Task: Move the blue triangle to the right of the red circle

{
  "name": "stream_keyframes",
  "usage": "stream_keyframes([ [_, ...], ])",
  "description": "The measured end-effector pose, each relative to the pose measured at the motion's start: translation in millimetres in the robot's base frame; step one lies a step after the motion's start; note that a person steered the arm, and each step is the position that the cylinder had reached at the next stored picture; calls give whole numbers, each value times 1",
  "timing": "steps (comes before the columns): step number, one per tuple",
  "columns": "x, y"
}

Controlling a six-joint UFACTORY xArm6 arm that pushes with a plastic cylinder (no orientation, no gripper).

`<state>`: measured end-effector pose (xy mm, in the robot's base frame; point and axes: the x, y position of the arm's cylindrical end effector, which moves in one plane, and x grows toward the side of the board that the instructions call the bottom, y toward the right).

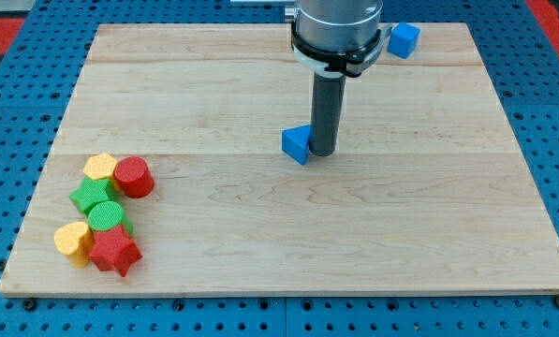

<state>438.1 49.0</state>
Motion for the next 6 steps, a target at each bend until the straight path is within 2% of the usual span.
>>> stream_keyframes([
  [2, -29, 7],
  [3, -30, -1],
  [4, -17, -30],
  [5, 15, -63],
  [6, 22, -30],
])
